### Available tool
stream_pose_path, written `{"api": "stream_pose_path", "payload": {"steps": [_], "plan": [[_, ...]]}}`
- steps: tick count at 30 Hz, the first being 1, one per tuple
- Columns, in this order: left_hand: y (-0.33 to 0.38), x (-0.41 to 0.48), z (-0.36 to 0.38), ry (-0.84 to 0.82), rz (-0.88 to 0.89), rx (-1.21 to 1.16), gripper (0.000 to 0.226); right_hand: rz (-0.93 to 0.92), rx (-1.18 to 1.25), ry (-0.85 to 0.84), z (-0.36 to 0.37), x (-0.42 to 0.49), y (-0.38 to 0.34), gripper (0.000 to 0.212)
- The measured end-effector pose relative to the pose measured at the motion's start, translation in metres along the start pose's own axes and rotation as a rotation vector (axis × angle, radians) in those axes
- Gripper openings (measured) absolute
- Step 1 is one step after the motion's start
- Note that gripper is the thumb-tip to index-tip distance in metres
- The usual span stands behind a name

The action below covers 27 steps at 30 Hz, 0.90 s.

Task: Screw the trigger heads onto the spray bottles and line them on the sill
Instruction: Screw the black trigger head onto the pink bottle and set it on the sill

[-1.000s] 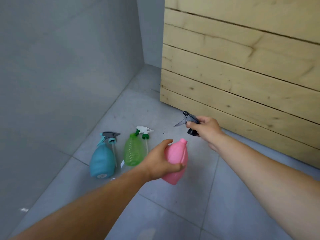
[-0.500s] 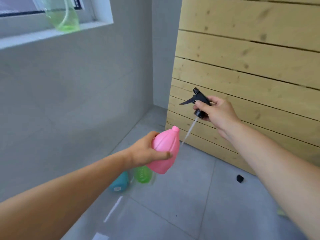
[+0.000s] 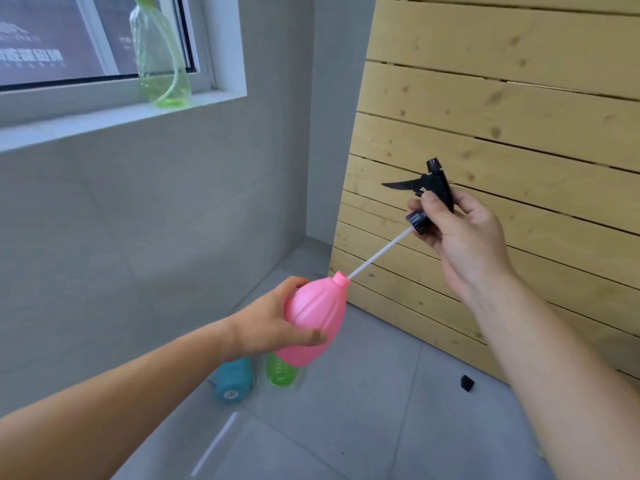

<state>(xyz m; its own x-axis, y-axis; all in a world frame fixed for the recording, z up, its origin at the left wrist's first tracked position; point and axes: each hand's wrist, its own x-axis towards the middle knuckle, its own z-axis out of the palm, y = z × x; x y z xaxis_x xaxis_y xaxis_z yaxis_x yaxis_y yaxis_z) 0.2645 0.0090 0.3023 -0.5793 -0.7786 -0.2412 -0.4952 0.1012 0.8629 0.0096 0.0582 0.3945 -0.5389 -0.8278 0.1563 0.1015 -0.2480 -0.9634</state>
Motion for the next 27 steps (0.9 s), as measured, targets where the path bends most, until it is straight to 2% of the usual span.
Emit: {"api": "stream_pose_path", "payload": {"steps": [4, 7, 10, 20, 23, 27], "plan": [[0.009, 0.003, 0.006, -0.021, 0.061, -0.026, 0.088, 0.082, -0.027, -0.092, 0.005, -0.005, 0.017, 0.011], [0.020, 0.006, 0.009, -0.058, 0.095, -0.055, 0.088, 0.182, -0.046, -0.225, 0.010, -0.011, 0.031, 0.013], [0.023, 0.008, 0.007, -0.071, 0.071, -0.048, 0.088, 0.202, -0.061, -0.328, 0.010, -0.014, 0.037, 0.015], [0.023, 0.008, -0.001, -0.179, 0.043, -0.271, 0.082, 0.170, -0.116, -0.631, -0.005, -0.010, 0.038, 0.046], [0.027, 0.006, 0.002, -0.154, 0.053, -0.234, 0.080, 0.178, -0.183, -0.604, -0.004, -0.009, 0.040, 0.037], [0.030, 0.008, 0.012, 0.031, 0.083, 0.058, 0.087, 0.142, -0.409, -0.399, 0.005, -0.014, 0.049, 0.015]]}}
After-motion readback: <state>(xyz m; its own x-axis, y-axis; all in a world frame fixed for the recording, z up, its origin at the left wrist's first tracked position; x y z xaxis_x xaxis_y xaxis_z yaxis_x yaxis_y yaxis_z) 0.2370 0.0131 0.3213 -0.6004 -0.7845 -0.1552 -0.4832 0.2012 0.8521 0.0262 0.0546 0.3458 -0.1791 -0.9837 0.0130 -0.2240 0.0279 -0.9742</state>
